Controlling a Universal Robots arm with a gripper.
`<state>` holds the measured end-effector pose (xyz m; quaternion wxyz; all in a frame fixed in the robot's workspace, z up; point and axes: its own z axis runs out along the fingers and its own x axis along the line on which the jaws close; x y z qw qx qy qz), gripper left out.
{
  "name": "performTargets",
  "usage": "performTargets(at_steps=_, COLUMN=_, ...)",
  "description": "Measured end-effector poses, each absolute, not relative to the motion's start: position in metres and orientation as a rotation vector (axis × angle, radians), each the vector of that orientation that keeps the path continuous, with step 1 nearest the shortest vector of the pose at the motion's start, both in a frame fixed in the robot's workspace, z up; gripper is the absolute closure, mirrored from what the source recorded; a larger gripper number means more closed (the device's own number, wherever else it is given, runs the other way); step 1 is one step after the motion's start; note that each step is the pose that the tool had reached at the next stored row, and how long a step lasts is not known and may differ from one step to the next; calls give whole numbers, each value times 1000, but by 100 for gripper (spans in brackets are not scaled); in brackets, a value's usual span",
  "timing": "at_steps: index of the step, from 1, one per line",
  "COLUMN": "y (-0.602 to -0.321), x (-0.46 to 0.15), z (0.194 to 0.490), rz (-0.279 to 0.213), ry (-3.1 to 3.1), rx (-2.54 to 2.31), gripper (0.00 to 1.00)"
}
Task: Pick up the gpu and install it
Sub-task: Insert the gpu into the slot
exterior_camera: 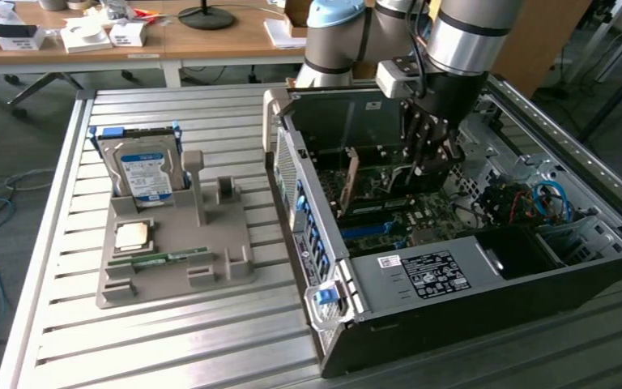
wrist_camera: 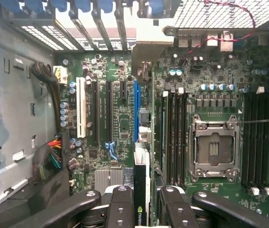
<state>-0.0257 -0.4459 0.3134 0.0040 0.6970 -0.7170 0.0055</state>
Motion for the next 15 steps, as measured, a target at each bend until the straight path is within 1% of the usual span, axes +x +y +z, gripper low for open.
performTargets(at_steps=5, y=-447, x=-26, z=313, rz=17, ry=-2246, rx=2184, gripper=74)
performTargets(at_steps=10, y=-455, x=-26, z=313, rz=17, ry=-2245, rx=2186, gripper=74)
performTargets(at_steps=15, y=-455, x=-26, z=313, rz=17, ry=-2245, rx=2186, gripper=74)
